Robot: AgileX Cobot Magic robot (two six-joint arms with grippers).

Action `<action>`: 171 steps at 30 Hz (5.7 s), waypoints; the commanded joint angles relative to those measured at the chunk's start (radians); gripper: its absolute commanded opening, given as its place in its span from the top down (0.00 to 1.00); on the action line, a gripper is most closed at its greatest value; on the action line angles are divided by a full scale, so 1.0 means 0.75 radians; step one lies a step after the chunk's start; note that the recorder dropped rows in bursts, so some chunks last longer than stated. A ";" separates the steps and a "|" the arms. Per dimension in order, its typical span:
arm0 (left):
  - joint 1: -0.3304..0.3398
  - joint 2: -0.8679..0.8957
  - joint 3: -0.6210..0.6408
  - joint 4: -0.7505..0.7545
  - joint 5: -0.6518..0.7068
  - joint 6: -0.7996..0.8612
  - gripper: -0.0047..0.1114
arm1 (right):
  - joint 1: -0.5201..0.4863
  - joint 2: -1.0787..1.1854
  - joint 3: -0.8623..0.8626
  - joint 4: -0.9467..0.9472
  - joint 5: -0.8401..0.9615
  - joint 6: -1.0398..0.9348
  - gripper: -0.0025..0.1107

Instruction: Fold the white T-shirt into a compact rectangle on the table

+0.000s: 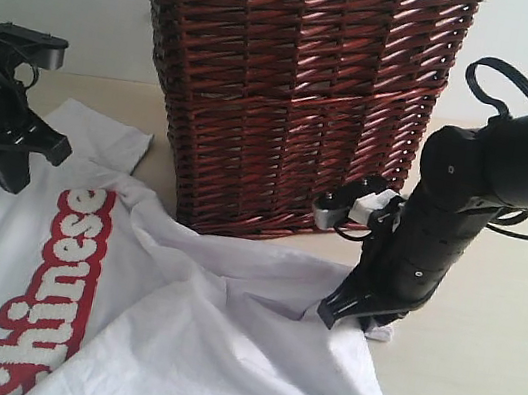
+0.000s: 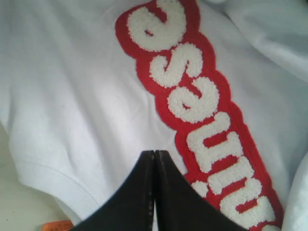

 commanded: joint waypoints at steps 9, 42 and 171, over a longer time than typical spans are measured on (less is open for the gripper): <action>-0.003 -0.017 0.121 -0.048 -0.025 0.036 0.96 | 0.000 -0.101 -0.009 -0.212 -0.004 -0.006 0.98; -0.442 -0.015 0.459 -0.351 0.074 0.399 0.96 | 0.000 -0.400 -0.009 -0.416 -0.107 0.037 0.61; -0.394 0.396 -0.368 -0.055 -1.021 -0.293 0.96 | -0.173 -0.525 0.284 -0.468 -0.873 0.683 0.98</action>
